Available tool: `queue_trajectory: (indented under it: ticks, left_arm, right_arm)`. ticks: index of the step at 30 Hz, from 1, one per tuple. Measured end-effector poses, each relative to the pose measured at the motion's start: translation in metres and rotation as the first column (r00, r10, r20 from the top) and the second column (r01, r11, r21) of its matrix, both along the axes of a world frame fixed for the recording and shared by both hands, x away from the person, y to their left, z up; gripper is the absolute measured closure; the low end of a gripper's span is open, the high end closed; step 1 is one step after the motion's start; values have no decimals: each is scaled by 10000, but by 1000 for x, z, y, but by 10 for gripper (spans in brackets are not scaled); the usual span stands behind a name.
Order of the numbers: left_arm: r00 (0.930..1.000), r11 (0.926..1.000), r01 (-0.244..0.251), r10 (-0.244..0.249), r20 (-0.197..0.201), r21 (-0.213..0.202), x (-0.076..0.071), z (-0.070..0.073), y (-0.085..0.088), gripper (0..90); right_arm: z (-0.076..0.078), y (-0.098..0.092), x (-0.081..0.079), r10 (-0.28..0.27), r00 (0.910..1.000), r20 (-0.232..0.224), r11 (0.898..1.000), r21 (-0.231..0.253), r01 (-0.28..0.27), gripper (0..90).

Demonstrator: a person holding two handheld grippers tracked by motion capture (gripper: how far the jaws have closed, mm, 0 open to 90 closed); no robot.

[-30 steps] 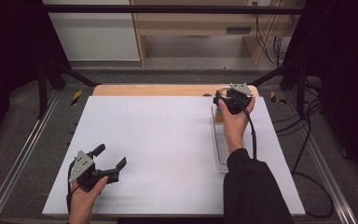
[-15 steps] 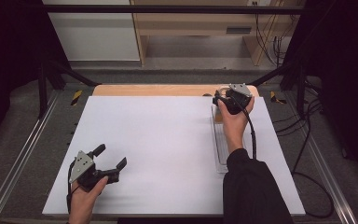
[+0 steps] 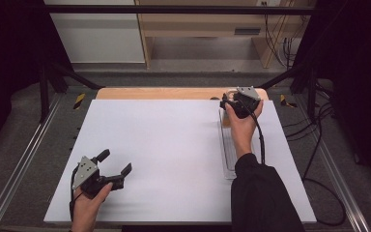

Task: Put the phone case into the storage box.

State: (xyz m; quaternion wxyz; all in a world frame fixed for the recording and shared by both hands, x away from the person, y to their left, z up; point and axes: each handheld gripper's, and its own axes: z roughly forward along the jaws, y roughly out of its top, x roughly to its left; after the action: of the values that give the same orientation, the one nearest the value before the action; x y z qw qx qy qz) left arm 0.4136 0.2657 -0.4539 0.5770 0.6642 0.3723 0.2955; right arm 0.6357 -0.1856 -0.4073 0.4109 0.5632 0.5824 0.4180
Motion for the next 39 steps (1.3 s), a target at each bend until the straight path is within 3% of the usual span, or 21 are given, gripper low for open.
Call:
queue_trajectory:
  ticks: [10, 23, 39]
  left_arm:
    - [10000, 10000, 39, -39, -5, 10, 0, 0, -1, 29]
    - [10000, 10000, 74, -74, -34, 36, 0, 0, -2, 29]
    - [10000, 9999, 90, -90, -28, 74, 0, 0, -3, 29]
  right_arm:
    - [-1, 6, 1, 343, 9994, 8, 9986, -408, -342, 106]
    - [-2, 8, 1, 413, 9991, 67, 9978, -530, -409, 101]
    - [-3, 3, 2, 573, 9980, -260, 9980, -268, -580, 81]
